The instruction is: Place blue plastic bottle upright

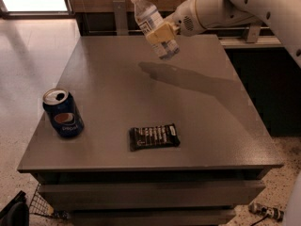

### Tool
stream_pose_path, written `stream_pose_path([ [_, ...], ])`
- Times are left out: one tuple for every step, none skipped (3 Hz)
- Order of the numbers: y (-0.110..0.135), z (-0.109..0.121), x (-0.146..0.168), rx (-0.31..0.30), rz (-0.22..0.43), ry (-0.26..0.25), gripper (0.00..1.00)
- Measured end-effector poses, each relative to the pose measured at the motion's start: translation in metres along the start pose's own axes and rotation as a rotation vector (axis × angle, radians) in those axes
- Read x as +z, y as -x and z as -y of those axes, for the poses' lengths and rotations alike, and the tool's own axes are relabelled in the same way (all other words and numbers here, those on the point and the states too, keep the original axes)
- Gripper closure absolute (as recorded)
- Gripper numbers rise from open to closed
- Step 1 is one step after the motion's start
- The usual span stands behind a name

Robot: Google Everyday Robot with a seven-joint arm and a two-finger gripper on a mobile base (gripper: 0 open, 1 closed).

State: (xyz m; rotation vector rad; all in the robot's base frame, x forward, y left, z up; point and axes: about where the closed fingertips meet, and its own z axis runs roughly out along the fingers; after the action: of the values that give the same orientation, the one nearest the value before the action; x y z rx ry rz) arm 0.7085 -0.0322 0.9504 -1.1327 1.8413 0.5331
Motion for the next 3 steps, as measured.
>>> stream_pose_path([
  [-0.020, 0.003, 0.010, 0.012, 0.109, 0.079, 1.00],
  [-0.030, 0.004, 0.020, 0.050, 0.159, 0.124, 1.00],
  [-0.033, 0.002, 0.034, 0.065, 0.188, 0.179, 1.00],
])
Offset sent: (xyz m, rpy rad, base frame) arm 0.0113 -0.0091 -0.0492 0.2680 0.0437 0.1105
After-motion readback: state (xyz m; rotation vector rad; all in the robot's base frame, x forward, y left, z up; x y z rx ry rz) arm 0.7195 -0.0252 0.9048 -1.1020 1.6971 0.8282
